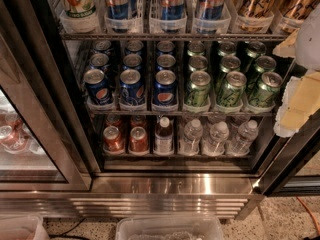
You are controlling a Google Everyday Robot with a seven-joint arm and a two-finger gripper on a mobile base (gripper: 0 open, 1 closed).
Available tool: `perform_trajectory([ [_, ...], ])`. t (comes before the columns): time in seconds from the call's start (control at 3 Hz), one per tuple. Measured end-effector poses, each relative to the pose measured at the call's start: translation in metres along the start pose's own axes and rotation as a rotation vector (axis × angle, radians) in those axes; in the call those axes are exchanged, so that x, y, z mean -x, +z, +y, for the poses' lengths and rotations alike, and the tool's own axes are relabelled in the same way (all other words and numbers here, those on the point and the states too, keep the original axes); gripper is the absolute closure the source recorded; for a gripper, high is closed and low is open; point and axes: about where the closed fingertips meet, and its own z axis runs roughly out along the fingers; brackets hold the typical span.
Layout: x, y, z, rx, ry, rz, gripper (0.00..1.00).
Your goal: Pick pepsi can from middle shelf of fridge
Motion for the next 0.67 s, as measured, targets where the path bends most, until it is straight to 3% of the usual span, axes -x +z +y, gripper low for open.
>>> perform_trajectory([
  [0.67,0.0035,-0.0008,-0.0003,-0.018,-0.004,0.021,0.0],
])
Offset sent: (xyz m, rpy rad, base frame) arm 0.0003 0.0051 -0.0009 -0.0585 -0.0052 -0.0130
